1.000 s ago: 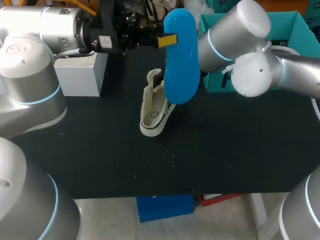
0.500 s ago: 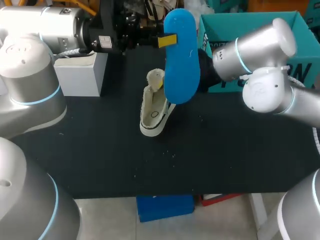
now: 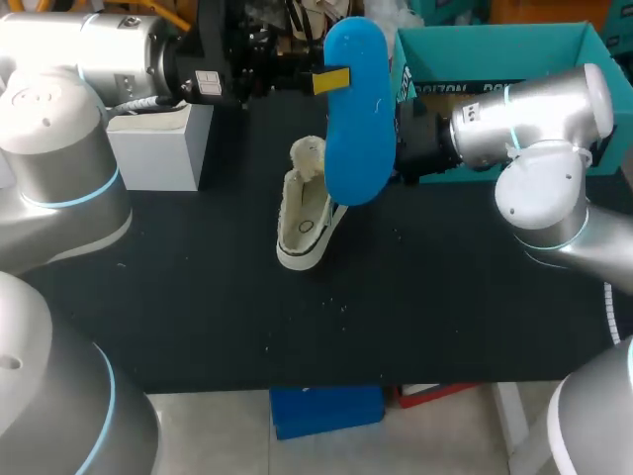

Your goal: Take the shoe out of the shoebox, open the shoe tongue, remove and reinsert the insole, then place the shoe into the shoebox

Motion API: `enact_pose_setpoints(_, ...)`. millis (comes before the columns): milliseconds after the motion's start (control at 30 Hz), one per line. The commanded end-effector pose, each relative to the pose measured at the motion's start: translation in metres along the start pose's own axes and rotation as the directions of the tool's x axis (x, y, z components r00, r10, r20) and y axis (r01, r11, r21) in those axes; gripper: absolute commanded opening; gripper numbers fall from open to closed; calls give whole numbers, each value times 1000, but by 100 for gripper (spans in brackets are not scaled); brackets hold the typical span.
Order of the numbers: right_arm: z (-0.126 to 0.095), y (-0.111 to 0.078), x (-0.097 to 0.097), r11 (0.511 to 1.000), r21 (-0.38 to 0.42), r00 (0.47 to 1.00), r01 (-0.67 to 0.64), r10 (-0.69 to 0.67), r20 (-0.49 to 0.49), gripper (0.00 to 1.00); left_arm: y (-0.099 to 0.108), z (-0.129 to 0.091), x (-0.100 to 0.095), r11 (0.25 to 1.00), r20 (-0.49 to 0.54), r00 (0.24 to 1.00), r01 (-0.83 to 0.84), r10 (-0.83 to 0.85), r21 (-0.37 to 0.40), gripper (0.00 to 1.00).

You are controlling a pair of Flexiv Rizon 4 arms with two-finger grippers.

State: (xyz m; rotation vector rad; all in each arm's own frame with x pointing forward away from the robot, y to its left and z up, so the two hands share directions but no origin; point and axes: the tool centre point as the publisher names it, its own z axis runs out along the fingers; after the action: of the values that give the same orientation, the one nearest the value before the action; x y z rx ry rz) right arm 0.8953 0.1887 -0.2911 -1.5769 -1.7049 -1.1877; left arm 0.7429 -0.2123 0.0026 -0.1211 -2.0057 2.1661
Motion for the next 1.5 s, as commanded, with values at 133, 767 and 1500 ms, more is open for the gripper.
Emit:
enact_pose_setpoints(133, -6, 2, 7, 1000, -24, 997, -2, 0, -79, 100, 1, 2, 0, 1000, 5, 1000, -3, 3, 2, 0)
enact_pose_setpoints(767, -13, 7, 18, 999, -34, 996, 2, -5, -85, 100, 20, 24, 17, 744, -89, 784, -613, 614, -265, 0)
enact_pose_setpoints(1500, -13, 7, 18, 999, -34, 996, 2, -5, -85, 100, 77, 38, 68, 522, -184, 563, -821, 805, -230, 0)
